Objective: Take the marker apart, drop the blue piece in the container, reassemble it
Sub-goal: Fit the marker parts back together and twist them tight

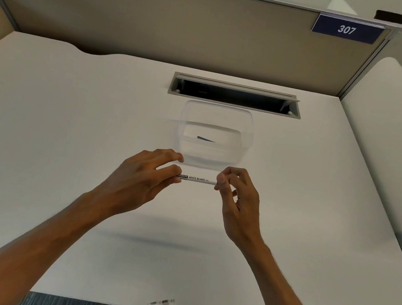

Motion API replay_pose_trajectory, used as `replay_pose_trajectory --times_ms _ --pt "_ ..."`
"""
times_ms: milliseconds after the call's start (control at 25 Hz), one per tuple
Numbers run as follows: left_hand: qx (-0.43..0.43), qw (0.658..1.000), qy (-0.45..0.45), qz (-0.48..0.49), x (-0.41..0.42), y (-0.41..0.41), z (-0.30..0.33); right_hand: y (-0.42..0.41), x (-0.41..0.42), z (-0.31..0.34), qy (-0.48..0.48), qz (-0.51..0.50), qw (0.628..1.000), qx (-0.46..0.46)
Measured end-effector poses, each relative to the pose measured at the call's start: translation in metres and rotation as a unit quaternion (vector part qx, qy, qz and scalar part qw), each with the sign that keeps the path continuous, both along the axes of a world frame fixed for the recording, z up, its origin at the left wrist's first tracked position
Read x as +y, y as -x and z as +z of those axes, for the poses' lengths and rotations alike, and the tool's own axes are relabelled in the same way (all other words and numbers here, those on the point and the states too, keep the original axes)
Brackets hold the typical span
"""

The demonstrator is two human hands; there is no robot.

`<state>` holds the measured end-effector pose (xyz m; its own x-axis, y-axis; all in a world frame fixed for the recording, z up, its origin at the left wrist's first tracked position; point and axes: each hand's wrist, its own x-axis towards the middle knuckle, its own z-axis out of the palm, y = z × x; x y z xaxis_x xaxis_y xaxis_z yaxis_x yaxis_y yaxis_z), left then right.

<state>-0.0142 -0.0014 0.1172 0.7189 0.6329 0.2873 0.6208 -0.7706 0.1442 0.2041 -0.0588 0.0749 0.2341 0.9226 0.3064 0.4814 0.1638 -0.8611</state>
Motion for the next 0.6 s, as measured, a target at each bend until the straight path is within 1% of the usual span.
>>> replay_pose_trajectory --times_ms 200,480,600 --pt "-0.006 1.0 0.005 0.007 -0.0017 0.0001 -0.0012 -0.0041 -0.0055 -0.0027 -0.031 0.024 0.999 -0.009" --pt "-0.016 1.0 0.019 0.007 -0.0041 0.0029 -0.0021 -0.0088 -0.0077 -0.0051 -0.042 0.036 0.995 -0.087" --pt "-0.022 1.0 0.015 0.003 -0.0046 0.0024 -0.0012 -0.0086 -0.0073 -0.0064 -0.041 0.046 0.994 -0.092"
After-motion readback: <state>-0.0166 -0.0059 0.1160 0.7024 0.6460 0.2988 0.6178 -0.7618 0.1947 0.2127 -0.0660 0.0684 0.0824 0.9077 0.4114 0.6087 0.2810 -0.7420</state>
